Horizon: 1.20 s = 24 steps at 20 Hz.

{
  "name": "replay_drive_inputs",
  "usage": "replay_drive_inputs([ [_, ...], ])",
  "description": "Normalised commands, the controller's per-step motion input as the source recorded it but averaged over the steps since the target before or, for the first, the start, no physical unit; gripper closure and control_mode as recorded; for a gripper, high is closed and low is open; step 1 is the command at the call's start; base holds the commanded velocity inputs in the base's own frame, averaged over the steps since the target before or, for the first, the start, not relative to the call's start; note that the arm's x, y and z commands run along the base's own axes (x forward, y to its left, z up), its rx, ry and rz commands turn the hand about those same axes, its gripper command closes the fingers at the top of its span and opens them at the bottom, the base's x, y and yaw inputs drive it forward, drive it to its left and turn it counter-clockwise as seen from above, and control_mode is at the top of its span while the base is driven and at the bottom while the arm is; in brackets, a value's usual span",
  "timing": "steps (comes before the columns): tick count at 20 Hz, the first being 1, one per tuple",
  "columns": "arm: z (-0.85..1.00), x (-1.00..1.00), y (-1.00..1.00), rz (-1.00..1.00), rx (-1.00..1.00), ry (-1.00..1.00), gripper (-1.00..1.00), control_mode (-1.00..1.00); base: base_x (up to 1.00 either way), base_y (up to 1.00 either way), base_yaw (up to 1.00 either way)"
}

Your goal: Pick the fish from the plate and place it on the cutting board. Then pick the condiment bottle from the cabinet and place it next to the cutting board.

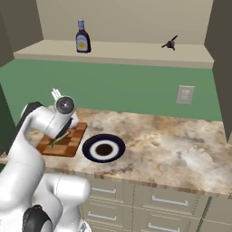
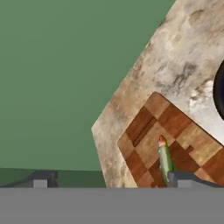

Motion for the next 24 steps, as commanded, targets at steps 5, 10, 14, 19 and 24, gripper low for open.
replay_drive_inputs([
  [5,0.0,-0.16,0.0,-0.15,0.33,0.0,-1.0,-1.0,0.0,0.0,0.0],
  [10,0.01,-0.1,0.0,-0.18,0.32,0.03,-1.0,-1.0,0.0,0.0,0.0],
  [14,0.05,0.0,0.0,-0.18,0.35,0.11,-1.0,-1.0,0.0,0.0,0.0],
  [19,0.01,0.07,-0.11,-0.12,0.31,0.19,-1.0,-1.0,0.0,0.0,0.0],
  [24,0.0,0.23,-0.2,-0.04,0.32,0.1,-1.0,-1.0,0.0,0.0,0.0],
])
